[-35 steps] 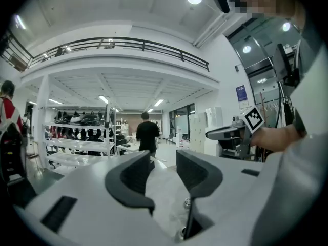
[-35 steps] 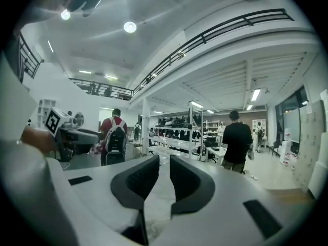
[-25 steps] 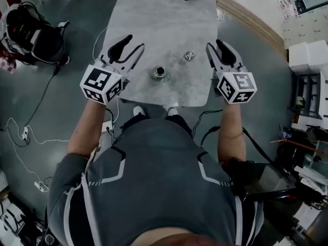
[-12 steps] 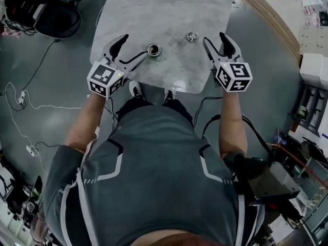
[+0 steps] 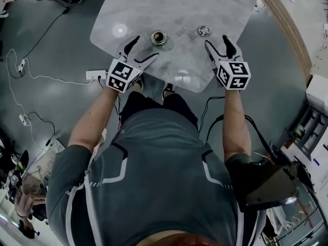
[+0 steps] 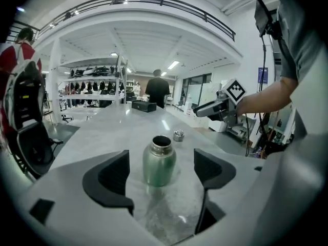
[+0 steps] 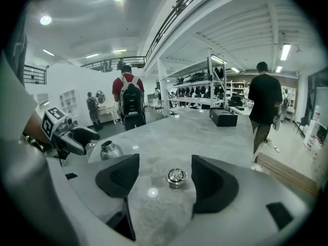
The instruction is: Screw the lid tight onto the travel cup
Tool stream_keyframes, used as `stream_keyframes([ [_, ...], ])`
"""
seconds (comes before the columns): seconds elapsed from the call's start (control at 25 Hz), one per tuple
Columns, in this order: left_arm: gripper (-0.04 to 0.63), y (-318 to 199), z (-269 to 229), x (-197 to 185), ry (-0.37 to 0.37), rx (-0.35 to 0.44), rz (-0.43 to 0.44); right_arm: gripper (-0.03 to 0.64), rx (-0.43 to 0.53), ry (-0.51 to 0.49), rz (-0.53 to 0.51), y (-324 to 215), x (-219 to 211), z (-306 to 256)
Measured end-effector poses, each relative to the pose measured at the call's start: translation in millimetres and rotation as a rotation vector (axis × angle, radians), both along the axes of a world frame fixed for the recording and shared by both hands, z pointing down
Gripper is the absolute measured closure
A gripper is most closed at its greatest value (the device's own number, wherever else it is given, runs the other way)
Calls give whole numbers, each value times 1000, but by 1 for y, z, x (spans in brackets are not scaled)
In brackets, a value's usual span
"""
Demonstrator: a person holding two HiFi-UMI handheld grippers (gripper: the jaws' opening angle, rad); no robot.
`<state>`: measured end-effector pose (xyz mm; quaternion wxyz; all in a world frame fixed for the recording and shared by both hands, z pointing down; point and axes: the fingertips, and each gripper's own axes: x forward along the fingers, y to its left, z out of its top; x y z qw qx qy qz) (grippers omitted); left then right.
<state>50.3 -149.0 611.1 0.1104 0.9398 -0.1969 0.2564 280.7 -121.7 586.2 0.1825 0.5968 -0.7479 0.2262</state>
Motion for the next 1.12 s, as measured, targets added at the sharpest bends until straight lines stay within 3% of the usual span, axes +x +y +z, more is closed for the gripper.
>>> stream_keyframes([
  [0.48,193,-19,64,33,4,-20,-122,293,-107,10,-55,-19,2,75],
  [1.12,186,-39,88,57,-21,7,-142,287,-129,38,-93,-42,5,108],
])
